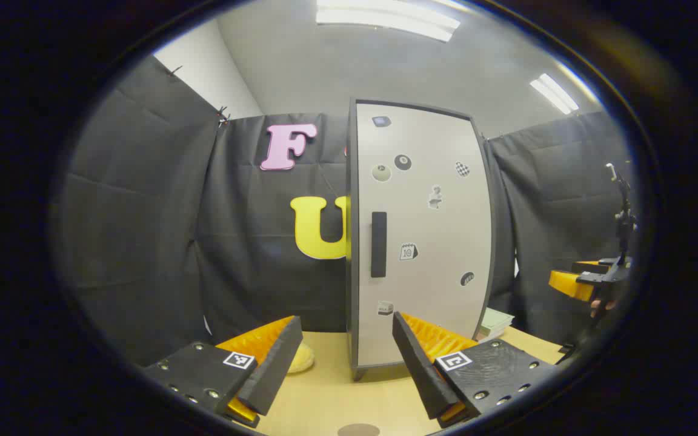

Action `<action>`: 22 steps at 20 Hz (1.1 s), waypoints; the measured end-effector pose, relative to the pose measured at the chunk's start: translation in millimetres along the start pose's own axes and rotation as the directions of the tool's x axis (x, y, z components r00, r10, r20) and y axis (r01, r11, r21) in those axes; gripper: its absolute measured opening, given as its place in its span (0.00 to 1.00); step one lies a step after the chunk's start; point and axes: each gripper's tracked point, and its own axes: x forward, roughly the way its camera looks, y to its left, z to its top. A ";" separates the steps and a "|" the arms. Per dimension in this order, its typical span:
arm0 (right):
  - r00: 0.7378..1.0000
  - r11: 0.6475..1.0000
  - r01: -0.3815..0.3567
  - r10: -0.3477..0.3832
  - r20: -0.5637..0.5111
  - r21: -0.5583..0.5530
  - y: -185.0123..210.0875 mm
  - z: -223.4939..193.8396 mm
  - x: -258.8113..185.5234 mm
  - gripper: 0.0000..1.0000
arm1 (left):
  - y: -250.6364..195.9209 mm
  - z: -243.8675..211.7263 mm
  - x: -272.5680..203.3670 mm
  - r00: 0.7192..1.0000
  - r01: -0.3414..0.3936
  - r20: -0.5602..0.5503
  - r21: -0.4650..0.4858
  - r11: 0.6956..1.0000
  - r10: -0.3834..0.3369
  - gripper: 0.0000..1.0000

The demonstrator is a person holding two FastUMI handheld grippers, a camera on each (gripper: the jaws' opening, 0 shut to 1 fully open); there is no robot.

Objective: Open the cabinet door with the right hand, grasp the bottle in the cabinet with the left hand and place it on the coaster, then close the cabinet door with the right hand.

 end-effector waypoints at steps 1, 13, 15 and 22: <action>1.000 1.000 0.017 -0.017 0.004 0.008 -3.6 -0.8 2.4 0.94 | 0.2 0.2 0.8 1.000 -0.001 0.003 -0.001 1.000 0.001 0.89; 0.999 0.999 0.039 -0.040 0.032 0.028 3.0 2.8 -5.2 0.99 | 3.3 -26.6 10.9 0.999 -0.022 -0.039 -0.058 0.998 0.020 0.92; 1.000 1.000 0.017 -0.018 0.015 0.020 11.8 -1.2 -6.0 0.99 | 2.4 -31.1 11.9 0.999 -0.020 -0.047 -0.065 0.998 0.017 0.92; 1.000 1.000 -0.012 0.012 -0.024 0.017 31.7 -4.7 2.2 0.94 | 12.9 -50.0 8.8 0.996 -0.038 -0.081 -0.076 0.996 0.032 0.92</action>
